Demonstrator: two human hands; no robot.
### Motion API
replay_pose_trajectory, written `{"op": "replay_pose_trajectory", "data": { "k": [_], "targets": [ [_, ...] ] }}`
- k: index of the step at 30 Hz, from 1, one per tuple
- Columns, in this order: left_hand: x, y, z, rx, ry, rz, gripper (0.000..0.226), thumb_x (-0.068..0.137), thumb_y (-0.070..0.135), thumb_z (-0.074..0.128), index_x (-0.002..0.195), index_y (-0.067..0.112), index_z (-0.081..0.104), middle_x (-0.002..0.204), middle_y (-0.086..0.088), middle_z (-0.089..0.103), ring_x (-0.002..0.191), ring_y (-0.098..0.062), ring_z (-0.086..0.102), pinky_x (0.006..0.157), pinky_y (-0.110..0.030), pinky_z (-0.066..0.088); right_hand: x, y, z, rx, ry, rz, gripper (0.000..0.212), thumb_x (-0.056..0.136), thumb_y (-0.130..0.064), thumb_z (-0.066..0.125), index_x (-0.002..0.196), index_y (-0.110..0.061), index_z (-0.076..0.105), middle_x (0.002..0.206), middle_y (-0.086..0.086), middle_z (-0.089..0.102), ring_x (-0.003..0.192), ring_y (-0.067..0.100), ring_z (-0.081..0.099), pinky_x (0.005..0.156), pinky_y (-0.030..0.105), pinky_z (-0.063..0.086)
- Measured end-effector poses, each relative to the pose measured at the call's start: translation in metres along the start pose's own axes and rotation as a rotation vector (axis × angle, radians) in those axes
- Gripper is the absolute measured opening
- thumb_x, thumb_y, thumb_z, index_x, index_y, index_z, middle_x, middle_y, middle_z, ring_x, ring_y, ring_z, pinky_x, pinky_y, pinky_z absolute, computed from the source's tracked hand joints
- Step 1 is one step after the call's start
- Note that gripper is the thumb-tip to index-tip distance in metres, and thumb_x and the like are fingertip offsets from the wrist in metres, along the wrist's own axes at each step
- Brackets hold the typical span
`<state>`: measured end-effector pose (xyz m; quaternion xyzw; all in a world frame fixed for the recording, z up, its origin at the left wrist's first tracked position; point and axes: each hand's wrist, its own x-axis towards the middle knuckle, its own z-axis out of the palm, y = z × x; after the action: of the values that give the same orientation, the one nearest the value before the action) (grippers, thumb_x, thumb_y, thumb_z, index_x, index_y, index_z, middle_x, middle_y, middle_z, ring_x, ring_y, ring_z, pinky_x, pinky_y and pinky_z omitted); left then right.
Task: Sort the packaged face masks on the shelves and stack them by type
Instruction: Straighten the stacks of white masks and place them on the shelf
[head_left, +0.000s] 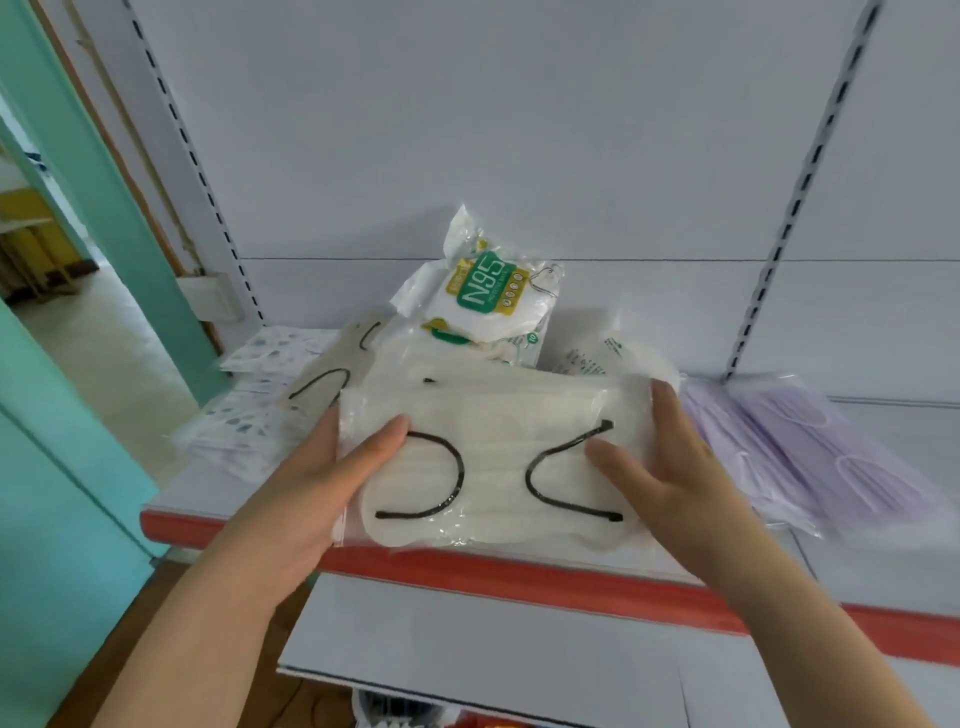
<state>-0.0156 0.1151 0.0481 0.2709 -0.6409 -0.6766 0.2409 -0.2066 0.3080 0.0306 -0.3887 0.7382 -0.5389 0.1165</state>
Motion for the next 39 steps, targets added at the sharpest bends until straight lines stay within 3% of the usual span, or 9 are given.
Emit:
{"op": "replay_pose_trajectory", "data": {
  "k": [7, 13, 15, 18, 24, 28, 31, 35, 39],
  "targets": [
    [0.054, -0.008, 0.144, 0.027, -0.291, 0.230, 0.063, 0.073, 0.049, 0.084, 0.129, 0.037, 0.056, 0.121, 0.008, 0.073, 0.114, -0.014, 0.069, 0.097, -0.042, 0.054, -0.026, 0.038, -0.133, -0.081, 0.235, 0.063, 0.040, 0.076, -0.067, 0.056, 0.107, -0.045, 0.043, 0.113, -0.003, 0.058, 0.109, 0.013, 0.058, 0.101, 0.044, 0.046],
    [0.071, -0.039, 0.280, 0.058, -0.573, 0.211, 0.055, 0.074, 0.022, 0.084, 0.117, 0.024, 0.050, 0.107, 0.003, 0.077, 0.105, -0.019, 0.072, 0.083, -0.027, 0.059, -0.067, 0.107, -0.249, -0.095, 0.326, 0.196, 0.114, 0.071, -0.055, 0.079, 0.155, -0.034, 0.005, 0.123, -0.022, 0.053, 0.111, -0.015, 0.053, 0.109, 0.030, 0.037],
    [0.076, -0.049, 0.316, 0.097, -0.597, 0.229, 0.057, 0.072, 0.025, 0.087, 0.114, 0.028, 0.049, 0.108, 0.002, 0.075, 0.102, -0.017, 0.072, 0.081, -0.024, 0.057, -0.075, 0.126, -0.278, -0.087, 0.351, 0.254, 0.125, 0.066, -0.045, 0.087, 0.157, -0.030, 0.002, 0.111, -0.016, 0.060, 0.094, -0.011, 0.060, 0.095, 0.018, 0.044],
    [0.077, -0.056, 0.368, 0.200, -0.564, 0.287, 0.061, 0.066, 0.033, 0.087, 0.111, 0.039, 0.045, 0.111, 0.008, 0.066, 0.098, -0.004, 0.068, 0.081, -0.017, 0.053, -0.076, 0.147, -0.331, -0.150, 0.406, 0.226, 0.113, 0.069, -0.014, 0.084, 0.157, -0.026, 0.012, 0.079, -0.028, 0.063, 0.065, -0.015, 0.057, 0.068, 0.005, 0.044],
    [0.087, -0.081, 0.433, 0.421, -0.657, 0.283, 0.118, 0.065, 0.040, 0.091, 0.149, 0.056, 0.009, 0.147, 0.032, 0.036, 0.132, 0.017, 0.039, 0.110, -0.017, 0.037, -0.064, 0.191, -0.419, -0.382, 0.142, 0.121, 0.128, 0.058, -0.056, 0.087, 0.155, -0.043, 0.004, 0.137, -0.029, 0.036, 0.122, -0.027, 0.033, 0.096, -0.005, 0.025],
    [0.075, -0.094, 0.451, 0.617, -0.691, 0.284, 0.138, 0.062, 0.047, 0.093, 0.142, 0.071, -0.017, 0.152, 0.046, 0.009, 0.106, 0.006, 0.053, 0.082, -0.016, 0.054, -0.069, 0.245, -0.431, -0.410, -0.074, 0.094, 0.132, 0.051, -0.069, 0.084, 0.149, -0.057, -0.001, 0.150, -0.037, 0.013, 0.139, -0.021, 0.014, 0.107, 0.000, 0.018],
    [0.073, -0.097, 0.460, 0.659, -0.565, 0.370, 0.132, 0.061, 0.052, 0.090, 0.147, 0.067, -0.009, 0.156, 0.039, 0.020, 0.107, -0.006, 0.064, 0.086, -0.027, 0.057, -0.062, 0.256, -0.438, -0.437, -0.066, 0.027, 0.115, 0.054, -0.062, 0.087, 0.143, -0.060, 0.014, 0.142, -0.042, 0.026, 0.132, -0.021, 0.028, 0.105, 0.003, 0.028],
    [0.069, -0.093, 0.477, 0.589, -0.438, 0.480, 0.115, 0.059, 0.055, 0.085, 0.145, 0.065, 0.009, 0.139, 0.048, 0.038, 0.128, 0.015, 0.047, 0.104, -0.009, 0.040, -0.044, 0.251, -0.455, -0.457, 0.000, -0.084, 0.092, 0.062, -0.059, 0.082, 0.136, -0.057, 0.027, 0.136, -0.037, 0.041, 0.124, -0.014, 0.043, 0.103, 0.014, 0.037],
    [0.069, -0.094, 0.482, 0.628, -0.406, 0.405, 0.128, 0.054, 0.052, 0.093, 0.142, 0.070, 0.002, 0.144, 0.046, 0.032, 0.131, 0.014, 0.044, 0.103, -0.007, 0.037, -0.038, 0.254, -0.479, -0.406, -0.102, -0.104, 0.115, 0.058, -0.068, 0.082, 0.149, -0.054, 0.012, 0.150, -0.030, 0.029, 0.138, -0.010, 0.030, 0.109, 0.010, 0.027]
  ]
}}
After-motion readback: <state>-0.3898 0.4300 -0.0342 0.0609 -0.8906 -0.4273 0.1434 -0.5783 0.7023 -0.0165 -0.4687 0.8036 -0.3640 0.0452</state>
